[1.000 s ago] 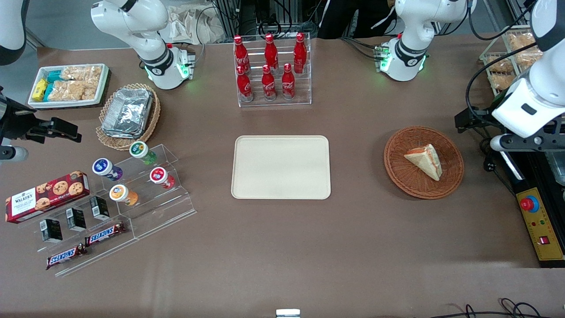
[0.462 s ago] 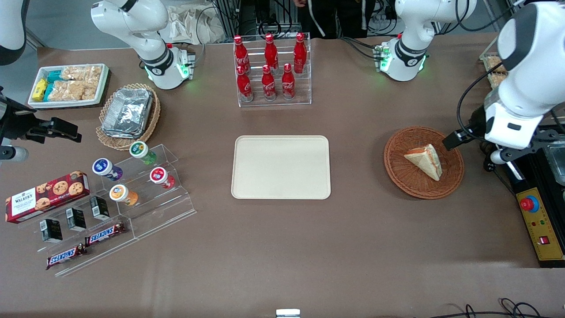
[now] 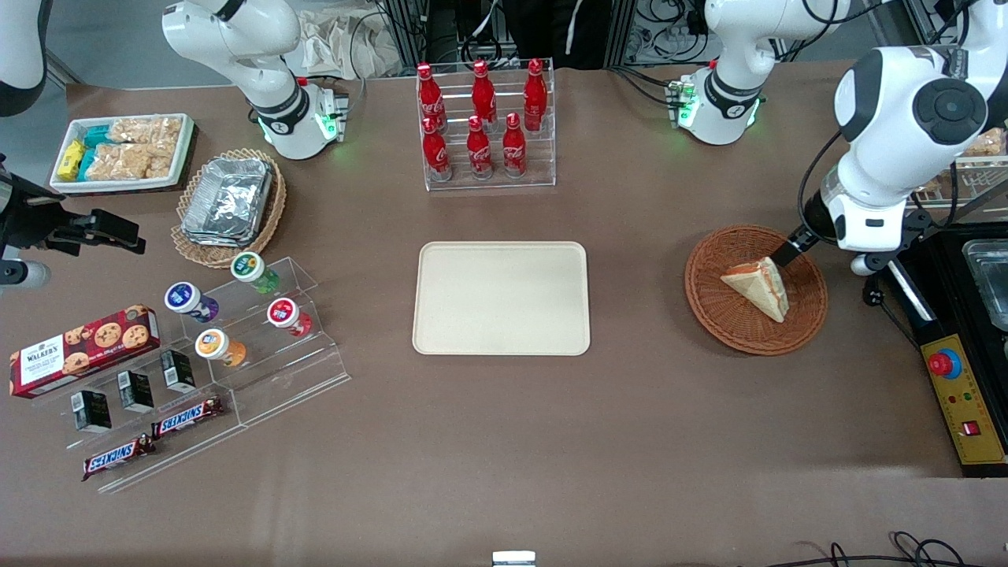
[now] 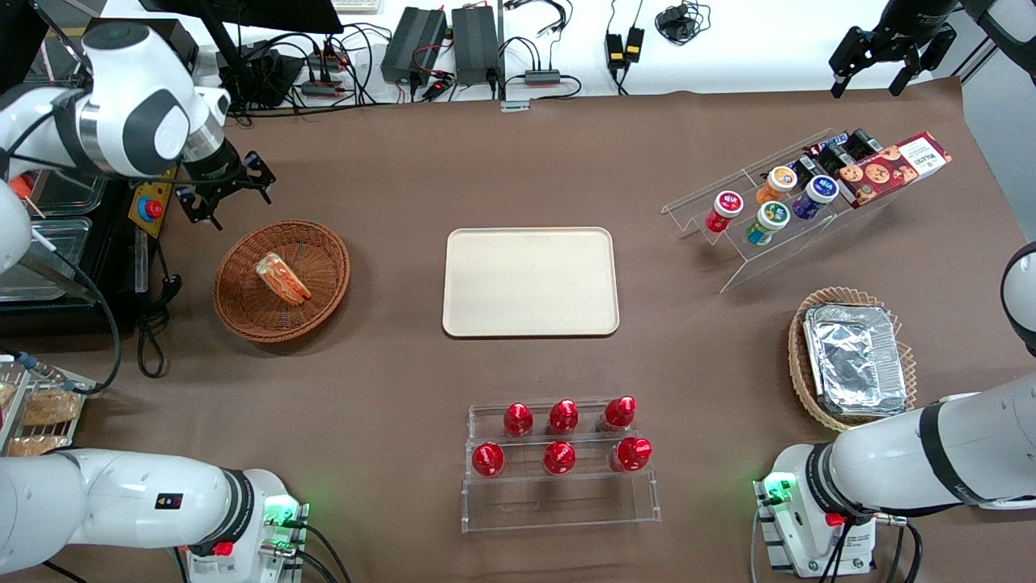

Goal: Place sandwich from basket to tray
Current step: 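Lower the open left gripper around the wrapped sandwich in the basket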

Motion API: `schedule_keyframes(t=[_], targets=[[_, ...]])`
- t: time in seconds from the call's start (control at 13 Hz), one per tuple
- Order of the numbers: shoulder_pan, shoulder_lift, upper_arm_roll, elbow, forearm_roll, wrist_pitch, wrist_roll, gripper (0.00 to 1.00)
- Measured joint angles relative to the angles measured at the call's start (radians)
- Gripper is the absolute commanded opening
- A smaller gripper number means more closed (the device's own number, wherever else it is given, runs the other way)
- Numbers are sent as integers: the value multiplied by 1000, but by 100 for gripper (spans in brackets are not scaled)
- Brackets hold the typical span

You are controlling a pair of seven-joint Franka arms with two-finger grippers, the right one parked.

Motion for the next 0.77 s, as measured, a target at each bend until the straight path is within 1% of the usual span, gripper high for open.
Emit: schedule_keyframes(t=[0.23, 0.38, 0.77], targets=[[8, 1, 2, -121, 0, 161, -90, 100], [9, 11, 1, -179, 0, 237, -137, 100], [43, 74, 13, -271, 0, 412, -157, 100]])
